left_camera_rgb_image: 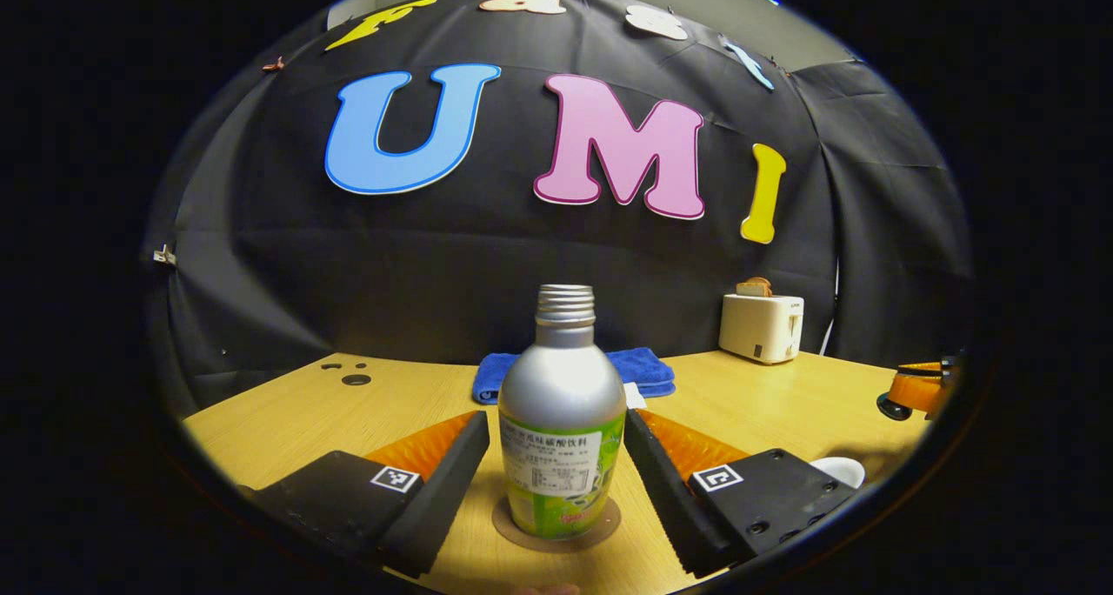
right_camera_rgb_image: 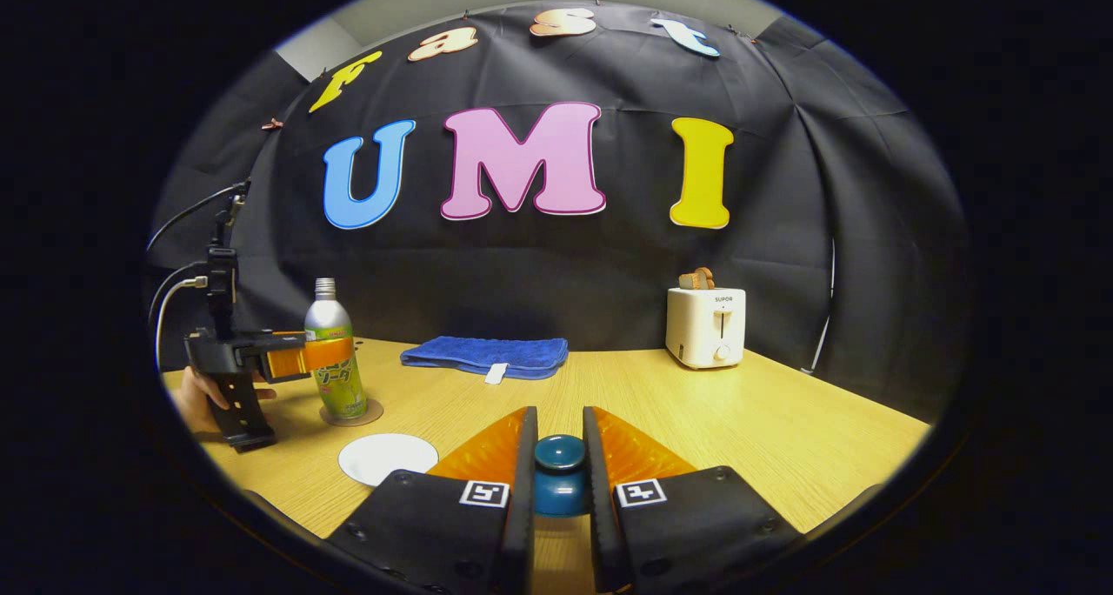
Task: Open the teacup lid with one hand, grasp the water bottle and pour water into the teacup with the other hand; after pouring, place the water bottle on the coaster and then close the teacup lid.
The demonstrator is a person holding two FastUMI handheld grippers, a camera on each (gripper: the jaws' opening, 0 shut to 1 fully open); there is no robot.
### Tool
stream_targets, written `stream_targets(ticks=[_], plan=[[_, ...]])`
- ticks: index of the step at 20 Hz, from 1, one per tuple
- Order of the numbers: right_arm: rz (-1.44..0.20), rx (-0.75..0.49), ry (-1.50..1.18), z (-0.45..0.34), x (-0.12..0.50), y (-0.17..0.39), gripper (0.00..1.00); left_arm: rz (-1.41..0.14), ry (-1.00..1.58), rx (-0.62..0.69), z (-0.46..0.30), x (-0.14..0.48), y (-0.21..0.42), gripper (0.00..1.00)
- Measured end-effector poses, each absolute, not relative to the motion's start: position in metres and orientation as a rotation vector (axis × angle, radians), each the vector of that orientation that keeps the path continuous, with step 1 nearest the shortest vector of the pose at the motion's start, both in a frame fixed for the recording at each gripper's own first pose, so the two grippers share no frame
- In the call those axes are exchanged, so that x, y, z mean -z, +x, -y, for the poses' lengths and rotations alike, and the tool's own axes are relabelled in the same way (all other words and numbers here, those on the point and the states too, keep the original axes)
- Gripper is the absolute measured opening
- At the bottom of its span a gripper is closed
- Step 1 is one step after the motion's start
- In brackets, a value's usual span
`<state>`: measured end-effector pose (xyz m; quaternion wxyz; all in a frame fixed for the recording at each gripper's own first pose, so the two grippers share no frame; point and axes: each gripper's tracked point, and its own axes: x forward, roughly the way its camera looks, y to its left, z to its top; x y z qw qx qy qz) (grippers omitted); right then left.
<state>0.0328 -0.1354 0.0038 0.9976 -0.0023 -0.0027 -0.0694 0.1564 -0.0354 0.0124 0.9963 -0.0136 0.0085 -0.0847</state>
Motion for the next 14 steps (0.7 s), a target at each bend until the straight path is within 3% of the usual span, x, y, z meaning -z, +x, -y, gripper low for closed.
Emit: stream_targets(ticks=[9, 14], plan=[[0.006, 0.138, -0.005, 0.135, -0.003, 0.033, 0.30, 0.086, 0.063, 0.113, 0.017, -0.028, 0.087, 0.98], [0.003, 0.131, -0.004, 0.131, -0.003, 0.029, 0.30, 0.046, 0.046, 0.094, 0.007, -0.011, 0.084, 0.97]])
